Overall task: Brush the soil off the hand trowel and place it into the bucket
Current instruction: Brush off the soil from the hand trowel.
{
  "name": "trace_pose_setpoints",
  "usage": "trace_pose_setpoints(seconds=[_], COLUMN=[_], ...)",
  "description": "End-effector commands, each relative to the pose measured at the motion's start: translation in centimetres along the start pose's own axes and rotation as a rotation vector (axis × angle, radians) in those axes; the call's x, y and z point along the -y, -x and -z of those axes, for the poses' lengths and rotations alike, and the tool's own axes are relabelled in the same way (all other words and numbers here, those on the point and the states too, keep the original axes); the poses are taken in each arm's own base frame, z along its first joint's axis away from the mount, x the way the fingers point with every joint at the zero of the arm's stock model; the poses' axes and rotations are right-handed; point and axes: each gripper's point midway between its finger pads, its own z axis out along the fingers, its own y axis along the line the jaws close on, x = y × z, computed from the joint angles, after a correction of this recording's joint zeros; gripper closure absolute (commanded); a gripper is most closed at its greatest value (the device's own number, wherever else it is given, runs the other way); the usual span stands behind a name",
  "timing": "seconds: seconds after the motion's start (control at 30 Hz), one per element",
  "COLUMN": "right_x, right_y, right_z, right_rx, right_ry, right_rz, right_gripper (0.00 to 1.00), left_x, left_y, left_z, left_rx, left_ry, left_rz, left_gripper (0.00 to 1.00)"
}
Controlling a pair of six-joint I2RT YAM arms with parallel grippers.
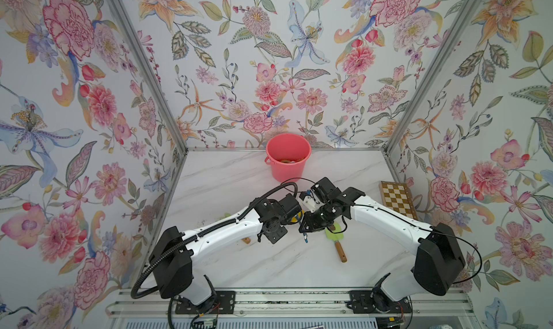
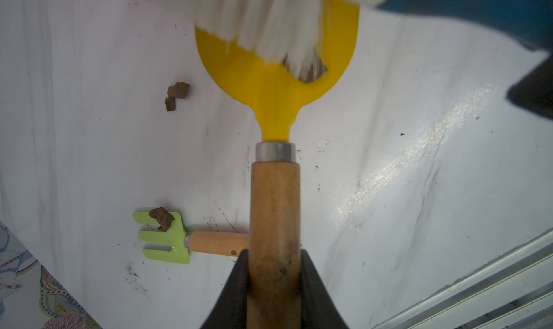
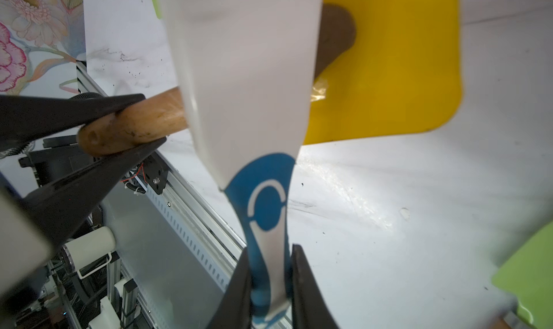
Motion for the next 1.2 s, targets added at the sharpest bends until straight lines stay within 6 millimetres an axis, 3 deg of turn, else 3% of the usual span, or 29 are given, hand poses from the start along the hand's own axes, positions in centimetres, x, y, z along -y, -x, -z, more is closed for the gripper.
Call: trace_pose_setpoints(seconds=[0.0,0.17,0.5,0.6,0.73,0.9,1.17], right_x=[-1.4,-0.3,7.1,7.9,6.2,2.8,0.1], right_y=[-0.9,-0.9,1.8,2.7,4.1,3.5,2.1], right_z=[-0.8,-2.5,-4.2,-4.0,-2.2,-0.7,-3.5], right_rx=[-0.056,-0.094,-0.092,-0.077,-0.026,0.013,-0.063], right_ry=[0.039,-0.019,-0.267,-0.299,-0.29,-0.267,-0.223], right_rz=[0.025,0.002,-0.148,-0.152,-0.12,-0.105,-0.028], right_gripper=[0.99,1.0,1.0,1.0,1.0,1.0,1.0], left_x=[-0.9,-1.1,-2.2,-2.4,-2.4,-2.5,-3.0], left_y=[0.2,0.4,-1.7,-2.3,-3.0,-2.4,-0.8], left_z=[0.1,0.6,1.5,1.4,0.4,-0.3,0.3], left_rx=[-0.004,0.034,-0.003,-0.013,-0.031,-0.02,0.029], left_ry=[0.034,0.038,0.09,0.109,0.118,0.136,0.142], left_rz=[-0.009,0.011,0.007,0.007,0.017,0.03,0.033], left_gripper=[0.85,0.84,0.84,0.84,0.84,0.85,0.85])
